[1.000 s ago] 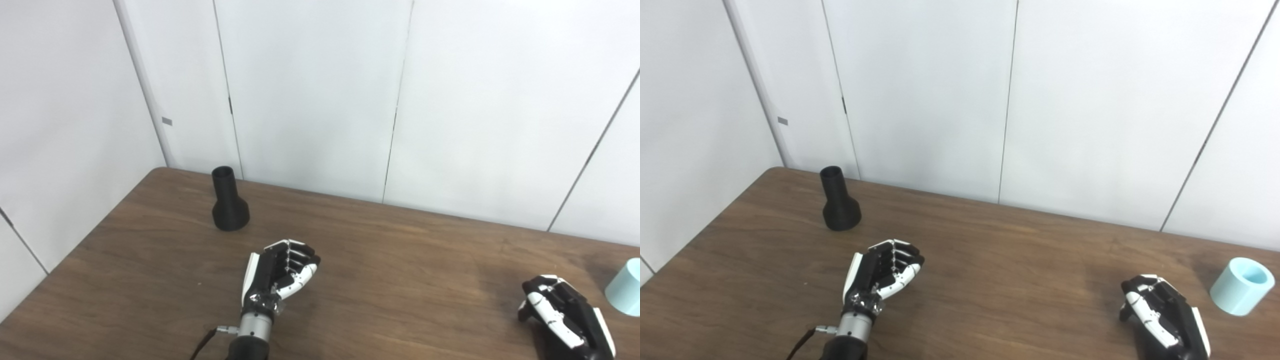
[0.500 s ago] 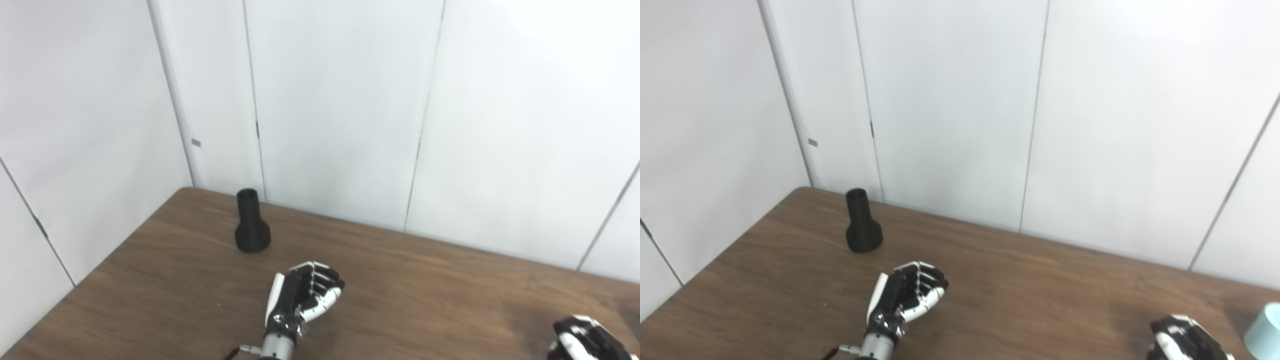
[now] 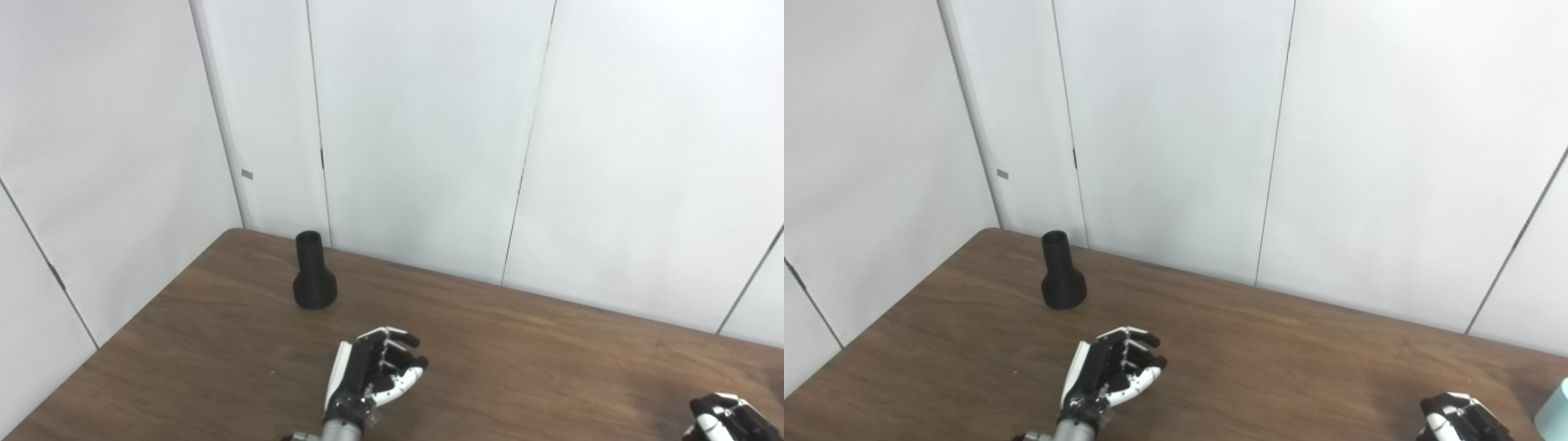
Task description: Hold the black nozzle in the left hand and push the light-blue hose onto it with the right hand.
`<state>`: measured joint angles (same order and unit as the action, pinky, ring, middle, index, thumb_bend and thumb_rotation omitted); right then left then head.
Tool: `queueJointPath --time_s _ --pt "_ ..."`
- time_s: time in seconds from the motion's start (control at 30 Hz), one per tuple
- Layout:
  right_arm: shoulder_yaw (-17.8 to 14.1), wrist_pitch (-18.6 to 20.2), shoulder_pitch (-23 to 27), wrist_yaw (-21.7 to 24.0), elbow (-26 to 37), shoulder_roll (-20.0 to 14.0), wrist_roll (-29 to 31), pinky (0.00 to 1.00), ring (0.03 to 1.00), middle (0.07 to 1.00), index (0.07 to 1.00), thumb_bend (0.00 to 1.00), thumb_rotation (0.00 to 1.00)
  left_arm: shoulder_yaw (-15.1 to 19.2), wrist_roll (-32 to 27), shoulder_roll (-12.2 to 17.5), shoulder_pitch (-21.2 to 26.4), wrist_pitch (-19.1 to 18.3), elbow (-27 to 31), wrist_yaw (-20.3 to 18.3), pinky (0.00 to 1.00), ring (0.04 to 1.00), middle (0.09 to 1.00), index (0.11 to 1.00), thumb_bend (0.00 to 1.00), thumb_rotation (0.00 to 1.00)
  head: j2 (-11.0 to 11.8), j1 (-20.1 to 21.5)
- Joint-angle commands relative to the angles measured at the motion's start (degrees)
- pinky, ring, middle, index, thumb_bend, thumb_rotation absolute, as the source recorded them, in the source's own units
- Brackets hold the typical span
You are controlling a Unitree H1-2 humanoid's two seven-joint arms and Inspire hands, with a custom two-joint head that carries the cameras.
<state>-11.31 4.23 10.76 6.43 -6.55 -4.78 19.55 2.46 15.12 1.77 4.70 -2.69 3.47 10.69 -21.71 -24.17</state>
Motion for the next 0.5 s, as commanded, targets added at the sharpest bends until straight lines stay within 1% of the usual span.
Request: queueJointPath --time_s 0.0,0.03,0.1,0.13,0.17,0.2,0.23,0.33,0.47 --pt "0.1 2.4 -1.3 -1.2 -0.1 0.4 -0.2 0.17 0.2 0.263 0.402 0.22 0.15 0.6 3.3 2.1 1.4 -1.3 4.5 0.4 0.44 0.532 0.544 0.614 0.64 0.03 0.0 0.0" --pt "0.1 2.4 -1.4 -1.2 0.0 0.4 -0.1 0.17 0.201 0.263 0.403 0.23 0.16 0.5 4.7 2.9 1.4 -2.4 5.7 0.3 0.48 0.562 0.608 0.671 0.73 0.05 0.0 0.0" --pt "-0.2 2.9 -1.4 -1.3 0.3 0.6 0.3 0.17 0.201 0.264 0.4 0.23 0.15 0.8 6.4 4.5 1.4 -3.8 7.9 -0.3 0.52 0.603 0.671 0.718 0.79 0.11 -0.2 0.2" --pt "-0.1 3.0 -1.5 -1.4 0.4 0.7 0.3 0.17 0.2 0.264 0.401 0.23 0.14 1.1 6.6 5.4 1.4 -4.2 8.6 -0.6 0.55 0.638 0.715 0.748 0.82 0.13 -0.2 0.2" --pt "0.0 2.8 -1.6 -1.4 0.6 0.6 -0.1 0.17 0.201 0.265 0.401 0.23 0.13 1.4 6.9 6.3 1.4 -5.0 9.4 -1.0 0.57 0.657 0.738 0.766 0.84 0.15 -0.3 0.2" --pt "0.1 2.9 -1.7 -1.6 0.8 0.6 -0.3 0.17 0.203 0.267 0.403 0.22 0.14 1.8 7.3 7.2 1.5 -6.2 10.3 -1.4 0.59 0.682 0.763 0.787 0.86 0.17 -0.4 0.1" --pt "0.1 3.1 -1.7 -1.7 1.1 0.6 -0.4 0.17 0.202 0.266 0.404 0.22 0.15 2.0 7.8 7.8 1.5 -7.5 11.0 -1.7 0.63 0.72 0.796 0.813 0.89 0.2 -0.4 0.1" --pt "0.1 3.6 -1.9 -1.9 1.6 0.6 -0.3 0.17 0.2 0.261 0.401 0.22 0.16 3.1 8.8 9.2 1.4 -10.7 13.2 -2.2 0.69 0.769 0.832 0.845 0.95 0.24 -0.5 0.0" --pt "0.3 3.6 -2.0 -1.8 2.1 0.6 -0.4 0.18 0.205 0.264 0.4 0.22 0.14 5.3 8.6 10.4 1.6 -13.3 14.8 -2.6 0.71 0.803 0.878 0.874 0.98 0.26 -0.7 0.0"
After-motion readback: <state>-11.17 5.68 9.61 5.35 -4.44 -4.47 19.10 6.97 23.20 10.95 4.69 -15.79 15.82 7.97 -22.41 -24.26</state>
